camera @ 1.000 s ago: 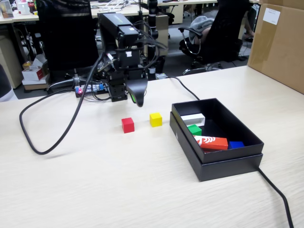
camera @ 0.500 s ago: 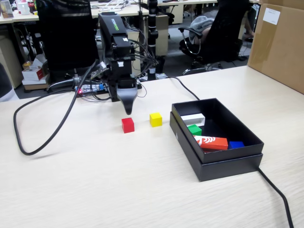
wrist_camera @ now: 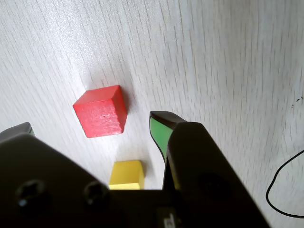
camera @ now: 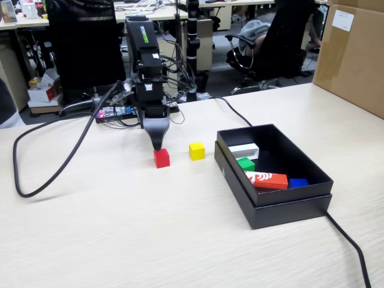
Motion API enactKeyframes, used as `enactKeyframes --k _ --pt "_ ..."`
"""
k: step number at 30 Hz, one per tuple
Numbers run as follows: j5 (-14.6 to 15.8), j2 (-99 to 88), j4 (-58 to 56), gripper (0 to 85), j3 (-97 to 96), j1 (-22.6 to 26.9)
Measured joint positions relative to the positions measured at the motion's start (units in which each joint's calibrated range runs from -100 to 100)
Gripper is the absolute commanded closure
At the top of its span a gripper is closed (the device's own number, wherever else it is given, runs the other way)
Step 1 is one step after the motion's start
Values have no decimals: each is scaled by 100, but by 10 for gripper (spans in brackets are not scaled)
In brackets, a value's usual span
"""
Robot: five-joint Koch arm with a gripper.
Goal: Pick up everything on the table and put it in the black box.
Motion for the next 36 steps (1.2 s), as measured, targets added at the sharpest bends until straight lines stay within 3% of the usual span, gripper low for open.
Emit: enactKeyframes --k 24,29,34,36 --pt "-308 1502 341 384 393 44" --pt "-347 1773 364 455 383 24" --pt "-357 2019 588 460 393 5" --pt "-361 2097 596 517 402 0"
